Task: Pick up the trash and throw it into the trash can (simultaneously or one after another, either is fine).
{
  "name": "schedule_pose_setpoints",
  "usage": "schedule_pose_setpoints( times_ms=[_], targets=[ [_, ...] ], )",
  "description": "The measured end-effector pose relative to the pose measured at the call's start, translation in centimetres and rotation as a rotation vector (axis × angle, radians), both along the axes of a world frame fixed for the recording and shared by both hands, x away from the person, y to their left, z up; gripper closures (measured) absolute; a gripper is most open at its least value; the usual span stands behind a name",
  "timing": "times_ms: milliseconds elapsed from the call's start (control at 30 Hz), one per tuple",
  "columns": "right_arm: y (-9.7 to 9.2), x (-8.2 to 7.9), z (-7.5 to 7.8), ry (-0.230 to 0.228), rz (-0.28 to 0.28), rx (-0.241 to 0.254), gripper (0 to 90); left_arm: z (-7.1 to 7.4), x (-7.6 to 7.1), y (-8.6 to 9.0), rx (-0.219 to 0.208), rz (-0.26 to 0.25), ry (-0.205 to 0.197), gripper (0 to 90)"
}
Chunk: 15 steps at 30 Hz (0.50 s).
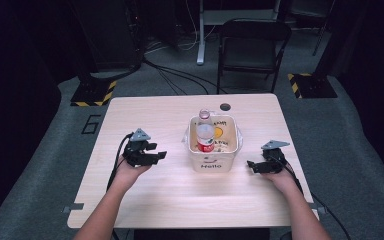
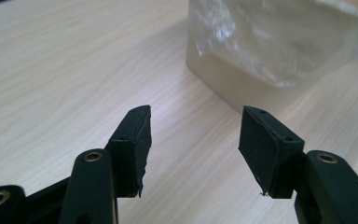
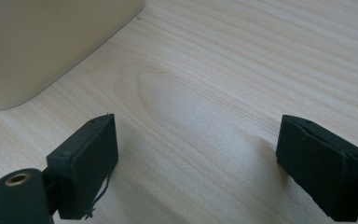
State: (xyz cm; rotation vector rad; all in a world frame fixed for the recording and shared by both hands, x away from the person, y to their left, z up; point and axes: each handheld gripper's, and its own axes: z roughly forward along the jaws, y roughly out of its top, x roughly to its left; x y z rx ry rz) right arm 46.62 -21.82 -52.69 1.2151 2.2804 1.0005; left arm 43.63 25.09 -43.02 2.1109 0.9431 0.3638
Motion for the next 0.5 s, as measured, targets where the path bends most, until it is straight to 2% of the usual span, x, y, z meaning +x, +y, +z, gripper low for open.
schedule_pose_setpoints(
  times_ms=[267, 367, 500],
  targets=[
    [0.0, 0.0, 0.0, 0.000, 0.000, -0.001, 12.0, -3.6, -1.0, 0.2, -0.030, 0.007, 0.031, 43.2],
    [0.0, 0.0, 0.0, 0.000, 0.000, 0.000, 12.0, -4.3, -1.2, 0.0, -0.024, 0.015, 0.036, 43.3],
    [0.0, 0.0, 0.0, 0.000, 0.000, 0.000, 12.0, -4.8, -1.5, -0.2, -0.044, 0.021, 0.016, 43.8]
  ],
)
